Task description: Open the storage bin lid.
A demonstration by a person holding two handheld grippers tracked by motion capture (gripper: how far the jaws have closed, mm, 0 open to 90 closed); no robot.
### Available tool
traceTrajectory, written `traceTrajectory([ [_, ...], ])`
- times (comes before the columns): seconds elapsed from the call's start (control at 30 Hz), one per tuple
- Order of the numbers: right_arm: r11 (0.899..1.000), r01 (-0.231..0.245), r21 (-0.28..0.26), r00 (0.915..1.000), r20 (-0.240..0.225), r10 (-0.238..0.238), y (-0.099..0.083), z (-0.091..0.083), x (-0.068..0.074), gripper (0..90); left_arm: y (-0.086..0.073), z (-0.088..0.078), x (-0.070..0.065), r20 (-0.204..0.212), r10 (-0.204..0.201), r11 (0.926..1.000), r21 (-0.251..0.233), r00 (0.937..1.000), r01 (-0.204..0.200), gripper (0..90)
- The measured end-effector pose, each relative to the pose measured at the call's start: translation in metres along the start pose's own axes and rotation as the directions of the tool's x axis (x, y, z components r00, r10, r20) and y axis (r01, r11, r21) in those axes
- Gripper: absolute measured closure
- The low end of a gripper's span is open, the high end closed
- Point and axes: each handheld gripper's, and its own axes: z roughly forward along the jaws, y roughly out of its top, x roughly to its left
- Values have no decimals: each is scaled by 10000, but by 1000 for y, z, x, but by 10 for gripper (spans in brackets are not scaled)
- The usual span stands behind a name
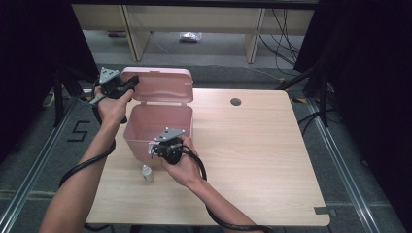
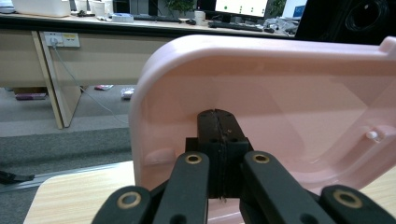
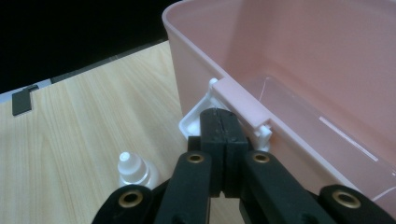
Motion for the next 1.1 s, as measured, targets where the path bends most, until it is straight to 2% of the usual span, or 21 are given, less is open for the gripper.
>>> traceTrajectory([
  [0.23, 10000, 60, 4, 10000, 19, -60, 0, 0, 0, 900, 1, 7, -1, -51, 47, 9999, 99, 10000, -46, 898],
  [0.3, 9999, 45, -155, 10000, 57, -45, 0, 2, 0, 900, 1, 9, -1, -58, 91, 9998, 148, 9999, -91, 898],
  [0.37, 10000, 53, 0, 10000, 12, -53, 0, 0, 0, 900, 1, 11, -2, -89, 39, 9999, 151, 10000, -38, 898],
  [0.43, 9999, 42, -156, 10000, 62, -41, 0, 2, 0, 900, 1, 12, -3, -103, 39, 9999, 156, 9999, -37, 898],
  [0.47, 10000, 48, 2, 10000, 9, -48, 0, 0, 0, 900, 1, 13, -3, -94, 44, 9998, 168, 9999, -43, 898],
  [0.87, 10000, 11, -21, 10000, 11, -10, 0, 0, 0, 900, -7, 24, -1, -222, 41, 9988, 489, 9997, -30, 898],
  [0.9, 9998, -27, -176, 10000, 31, 28, -1, 2, 0, 900, -7, 25, -1, -237, 51, 9985, 542, 9997, -38, 898],
  [1.1, 9997, -211, -129, 9998, 29, 212, -1, 1, 2, 900, -10, 28, 0, -293, 79, 9978, 668, 9995, -59, 898],
])
